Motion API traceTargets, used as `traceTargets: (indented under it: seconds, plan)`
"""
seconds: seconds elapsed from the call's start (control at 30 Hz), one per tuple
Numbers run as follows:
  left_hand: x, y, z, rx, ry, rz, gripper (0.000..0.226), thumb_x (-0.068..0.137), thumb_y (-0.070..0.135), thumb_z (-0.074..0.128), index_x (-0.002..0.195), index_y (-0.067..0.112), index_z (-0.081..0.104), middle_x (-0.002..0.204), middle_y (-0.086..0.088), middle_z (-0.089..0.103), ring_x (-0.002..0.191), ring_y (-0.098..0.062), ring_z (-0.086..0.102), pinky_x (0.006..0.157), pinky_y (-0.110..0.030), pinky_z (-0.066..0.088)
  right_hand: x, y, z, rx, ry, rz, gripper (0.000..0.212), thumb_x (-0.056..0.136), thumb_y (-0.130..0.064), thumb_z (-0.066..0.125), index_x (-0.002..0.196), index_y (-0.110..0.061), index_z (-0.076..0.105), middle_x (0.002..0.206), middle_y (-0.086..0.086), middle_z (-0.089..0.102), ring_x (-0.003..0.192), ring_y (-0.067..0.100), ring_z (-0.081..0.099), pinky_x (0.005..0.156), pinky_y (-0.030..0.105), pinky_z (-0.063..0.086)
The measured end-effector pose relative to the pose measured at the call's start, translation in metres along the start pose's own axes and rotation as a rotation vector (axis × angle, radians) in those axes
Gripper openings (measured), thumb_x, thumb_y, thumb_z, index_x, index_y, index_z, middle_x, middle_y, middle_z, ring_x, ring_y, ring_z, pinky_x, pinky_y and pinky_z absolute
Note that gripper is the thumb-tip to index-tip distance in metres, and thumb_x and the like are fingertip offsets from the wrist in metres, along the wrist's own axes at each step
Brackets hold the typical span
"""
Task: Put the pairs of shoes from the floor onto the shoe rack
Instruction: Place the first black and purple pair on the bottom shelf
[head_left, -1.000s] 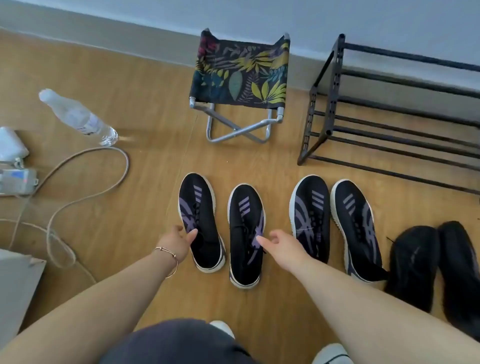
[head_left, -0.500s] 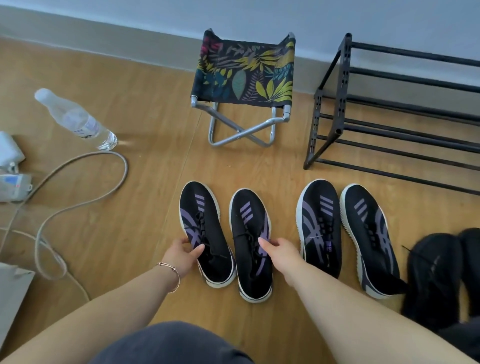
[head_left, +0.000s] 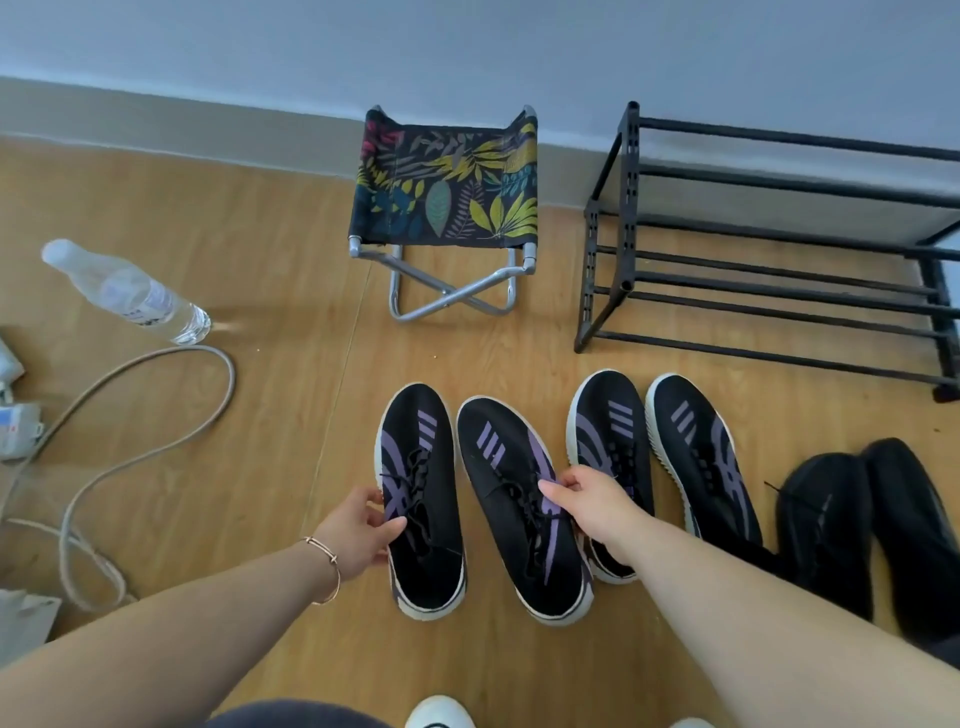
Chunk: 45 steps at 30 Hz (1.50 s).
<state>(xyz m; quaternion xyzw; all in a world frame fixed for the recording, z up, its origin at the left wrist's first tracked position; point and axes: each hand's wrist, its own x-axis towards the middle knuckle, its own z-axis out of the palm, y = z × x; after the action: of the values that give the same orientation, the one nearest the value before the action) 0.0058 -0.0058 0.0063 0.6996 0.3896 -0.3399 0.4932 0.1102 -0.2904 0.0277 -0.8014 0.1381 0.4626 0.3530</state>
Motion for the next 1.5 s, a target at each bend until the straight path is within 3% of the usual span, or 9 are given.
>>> traceTargets:
  seconds: [0.3, 0.4, 0.57, 0.77, 0.87, 1.1, 1.2, 1.37, 1.5]
  plan:
    - [-0.016, 0.085, 0.051, 0.004, -0.112, 0.074, 0.036, 0.094, 0.015, 0.065, 0.125, 0.012, 0.046, 0.105, -0.012, 0.071, 0.089, -0.022, 0.074, 0.066, -0.031, 0.063, -0.009, 0.006, -0.087, 0.047, 0.078, -0.005, 0.034, 0.097, -0.044, 0.06, 0.11, -0.012, 0.061, 0.109, 0.01, 0.07, 0.099, 0.025, 0.067, 0.079, 0.036, 0.06]
    - [-0.017, 0.104, 0.084, -0.029, -0.117, 0.091, 0.038, 0.094, 0.016, 0.066, 0.126, 0.011, 0.046, 0.107, -0.015, 0.07, 0.09, -0.025, 0.075, 0.068, -0.035, 0.064, -0.009, 0.016, -0.113, 0.05, 0.116, -0.008, 0.035, 0.098, -0.043, 0.058, 0.109, -0.01, 0.062, 0.108, 0.015, 0.069, 0.088, 0.023, 0.063, 0.073, 0.033, 0.055]
    - [-0.019, 0.13, 0.127, -0.048, -0.162, 0.079, 0.045, 0.094, 0.017, 0.066, 0.133, 0.008, 0.043, 0.11, -0.016, 0.07, 0.088, -0.027, 0.076, 0.069, -0.038, 0.065, -0.017, 0.044, -0.152, 0.217, 0.103, 0.048, 0.033, 0.096, -0.039, 0.062, 0.106, -0.007, 0.062, 0.114, 0.02, 0.071, 0.105, 0.036, 0.07, 0.089, 0.05, 0.061]
    - [-0.048, 0.18, 0.157, -0.011, -0.262, 0.05, 0.026, 0.097, 0.013, 0.061, 0.12, 0.003, 0.055, 0.098, -0.012, 0.075, 0.067, -0.016, 0.075, 0.053, -0.028, 0.061, -0.066, 0.042, -0.197, 0.211, 0.161, 0.067, 0.03, 0.1, -0.028, 0.059, 0.11, 0.0, 0.061, 0.116, 0.024, 0.07, 0.098, 0.034, 0.07, 0.082, 0.044, 0.062]
    - [-0.056, 0.202, 0.166, 0.001, -0.267, 0.078, 0.028, 0.097, 0.013, 0.061, 0.122, 0.003, 0.054, 0.111, -0.017, 0.073, 0.081, -0.025, 0.074, 0.063, -0.035, 0.063, -0.087, 0.041, -0.223, 0.236, 0.18, 0.076, 0.024, 0.101, -0.027, 0.059, 0.104, -0.004, 0.061, 0.114, 0.021, 0.069, 0.109, 0.04, 0.068, 0.092, 0.053, 0.059]
    - [-0.013, 0.235, 0.203, -0.092, -0.258, 0.129, 0.017, 0.096, 0.009, 0.062, 0.108, 0.01, 0.051, 0.118, -0.019, 0.067, 0.1, -0.039, 0.071, 0.087, -0.057, 0.059, -0.041, 0.074, -0.252, 0.333, 0.273, 0.004, 0.028, 0.099, -0.032, 0.06, 0.107, -0.005, 0.062, 0.109, 0.018, 0.071, 0.103, 0.035, 0.07, 0.093, 0.053, 0.058]
    - [0.014, 0.245, 0.209, -0.074, -0.196, 0.157, 0.043, 0.096, 0.013, 0.063, 0.136, 0.01, 0.046, 0.119, -0.017, 0.069, 0.102, -0.036, 0.072, 0.089, -0.053, 0.059, -0.009, 0.082, -0.248, 0.455, 0.291, -0.016, 0.029, 0.1, -0.03, 0.059, 0.111, -0.004, 0.063, 0.11, 0.016, 0.072, 0.104, 0.032, 0.07, 0.088, 0.043, 0.06]
    - [0.038, 0.25, 0.202, -0.041, -0.101, 0.189, 0.037, 0.099, 0.015, 0.058, 0.136, 0.015, 0.052, 0.104, -0.01, 0.074, 0.087, -0.025, 0.073, 0.066, -0.03, 0.061, 0.031, 0.08, -0.238, 0.608, 0.295, -0.035, 0.034, 0.097, -0.035, 0.063, 0.114, -0.005, 0.065, 0.104, 0.009, 0.074, 0.103, 0.027, 0.069, 0.097, 0.047, 0.057]
    - [0.051, 0.248, 0.207, -0.02, -0.035, 0.198, 0.047, 0.096, 0.027, 0.063, 0.141, 0.019, 0.051, 0.106, -0.006, 0.075, 0.094, -0.026, 0.073, 0.087, -0.044, 0.061, 0.055, 0.082, -0.23, 0.675, 0.302, -0.02, 0.033, 0.095, -0.038, 0.065, 0.11, -0.009, 0.065, 0.111, 0.01, 0.074, 0.105, 0.028, 0.069, 0.096, 0.048, 0.057]
